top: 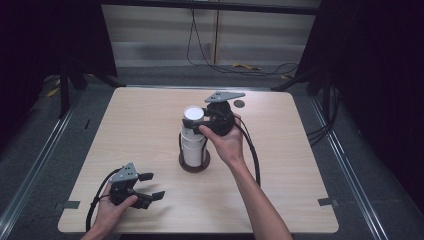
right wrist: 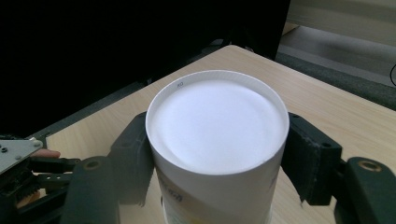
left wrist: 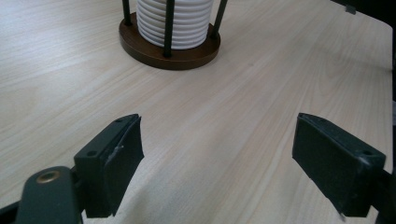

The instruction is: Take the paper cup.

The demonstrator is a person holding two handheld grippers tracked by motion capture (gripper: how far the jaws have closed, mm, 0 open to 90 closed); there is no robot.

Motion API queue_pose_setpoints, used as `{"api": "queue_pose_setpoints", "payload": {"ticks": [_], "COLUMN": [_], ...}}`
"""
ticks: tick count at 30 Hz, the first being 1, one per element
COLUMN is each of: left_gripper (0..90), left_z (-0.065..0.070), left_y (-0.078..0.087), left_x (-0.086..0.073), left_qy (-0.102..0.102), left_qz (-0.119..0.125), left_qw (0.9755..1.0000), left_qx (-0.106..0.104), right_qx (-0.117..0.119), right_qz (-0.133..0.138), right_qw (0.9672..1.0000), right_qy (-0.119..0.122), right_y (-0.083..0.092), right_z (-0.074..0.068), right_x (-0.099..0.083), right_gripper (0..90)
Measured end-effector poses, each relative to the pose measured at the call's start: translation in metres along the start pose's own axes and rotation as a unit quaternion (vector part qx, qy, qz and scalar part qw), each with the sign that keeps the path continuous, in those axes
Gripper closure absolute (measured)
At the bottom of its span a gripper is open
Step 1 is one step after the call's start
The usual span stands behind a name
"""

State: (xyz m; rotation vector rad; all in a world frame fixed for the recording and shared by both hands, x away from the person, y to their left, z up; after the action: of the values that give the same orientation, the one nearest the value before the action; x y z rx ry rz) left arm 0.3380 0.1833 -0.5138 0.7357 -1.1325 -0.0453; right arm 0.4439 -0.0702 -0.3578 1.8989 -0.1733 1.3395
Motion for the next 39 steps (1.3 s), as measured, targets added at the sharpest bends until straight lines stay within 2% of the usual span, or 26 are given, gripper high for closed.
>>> {"api": "queue_pose_setpoints", "payload": {"ticks": [7,14,17,19,26,28,30,31,34,39], "left_gripper": [16.1,16.1,16.1,16.1,16.1,16.1,16.1,16.1,16.1,16.0], "left_z": [-0.001,0.0,-0.001,-0.001,-0.001,-0.002,-0.002,-0.002,-0.001,0.001], "left_y": [0.0,-0.001,0.0,0.0,-0.001,-0.001,-0.003,-0.003,-0.005,-0.003], "left_x": [0.0,0.0,0.0,0.0,0.002,0.002,0.002,0.002,0.005,0.01], "left_qy": [0.002,-0.003,-0.002,0.0,0.001,0.002,0.015,0.015,0.009,-0.005], "left_qz": [0.001,0.0,0.0,0.001,0.003,0.004,0.008,0.008,0.007,0.007], "left_qw": [1.0,1.0,1.0,1.0,1.0,1.0,0.9998,0.9998,0.9999,1.0], "left_qx": [0.001,0.0,0.0,0.0,0.001,-0.001,-0.004,-0.004,-0.001,0.003], "right_qx": [0.0,0.006,0.002,0.013,0.013,0.012,0.007,0.007,0.004,-0.003], "right_qz": [0.022,0.045,0.044,0.056,0.083,0.083,0.077,0.077,0.084,0.08], "right_qw": [0.9998,0.9988,0.9988,0.9979,0.9961,0.9961,0.9969,0.9969,0.9963,0.9967], "right_qy": [-0.002,-0.019,-0.021,-0.03,-0.025,-0.025,-0.018,-0.018,-0.019,-0.014], "right_y": [0.007,0.015,0.016,0.02,0.031,0.033,0.039,0.039,0.052,0.065], "right_z": [0.0,0.003,0.003,0.004,-0.002,-0.002,-0.002,-0.002,-0.003,-0.002], "right_x": [0.003,0.005,0.005,0.006,0.01,0.01,0.009,0.009,0.006,0.001], "right_gripper": [33.6,34.1,34.2,34.1,34.4,34.5,34.5,34.5,34.6,34.7]}}
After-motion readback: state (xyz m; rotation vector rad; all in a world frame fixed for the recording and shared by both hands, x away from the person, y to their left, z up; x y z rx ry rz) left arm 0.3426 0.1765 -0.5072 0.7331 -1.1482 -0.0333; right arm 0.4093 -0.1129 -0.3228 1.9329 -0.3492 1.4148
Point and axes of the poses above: each handheld gripper's, and its own axes: y roughly backward along the jaws, x roughly out of its top, z roughly to its right, the point moved 3 cm from there along -y, roughly forward along the jaws, and after that the axes turned 4 degrees about -z, right-handed, at the moved point
